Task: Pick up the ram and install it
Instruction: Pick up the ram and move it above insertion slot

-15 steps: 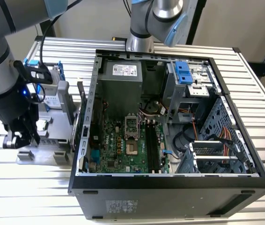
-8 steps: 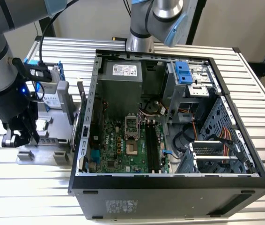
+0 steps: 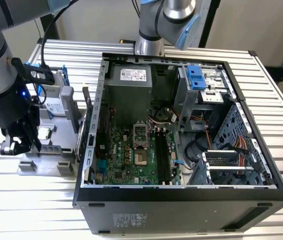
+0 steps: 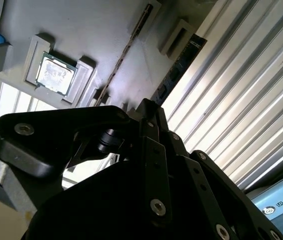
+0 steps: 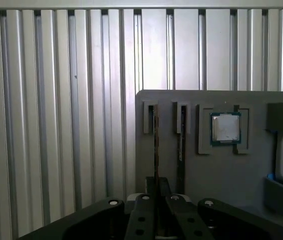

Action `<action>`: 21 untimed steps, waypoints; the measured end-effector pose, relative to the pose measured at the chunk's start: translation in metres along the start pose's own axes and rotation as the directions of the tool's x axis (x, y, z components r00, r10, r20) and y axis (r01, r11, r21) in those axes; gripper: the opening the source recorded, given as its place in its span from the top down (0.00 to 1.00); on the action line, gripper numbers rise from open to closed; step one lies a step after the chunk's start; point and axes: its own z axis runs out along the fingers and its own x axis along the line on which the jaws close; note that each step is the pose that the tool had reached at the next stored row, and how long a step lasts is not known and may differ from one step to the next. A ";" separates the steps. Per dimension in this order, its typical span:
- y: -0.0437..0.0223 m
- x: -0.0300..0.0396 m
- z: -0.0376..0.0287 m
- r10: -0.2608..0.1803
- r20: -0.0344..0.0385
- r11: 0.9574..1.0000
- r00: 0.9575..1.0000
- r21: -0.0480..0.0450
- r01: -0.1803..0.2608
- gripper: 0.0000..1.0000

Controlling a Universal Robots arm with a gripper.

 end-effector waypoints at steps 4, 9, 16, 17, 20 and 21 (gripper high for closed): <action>0.0001 -0.0001 -0.0028 0.000 0.000 1.000 1.000 0.000 0.000 1.00; 0.0001 -0.0002 -0.0064 0.000 0.000 1.000 1.000 0.000 0.000 1.00; 0.0002 -0.0004 -0.0111 0.000 0.000 1.000 1.000 0.000 0.000 1.00; 0.0002 -0.0004 -0.0118 0.000 0.000 1.000 1.000 0.000 0.000 1.00; 0.0002 -0.0004 -0.0137 0.000 0.000 1.000 1.000 0.000 0.000 1.00; 0.0002 -0.0005 -0.0143 0.000 0.000 1.000 1.000 0.000 0.000 1.00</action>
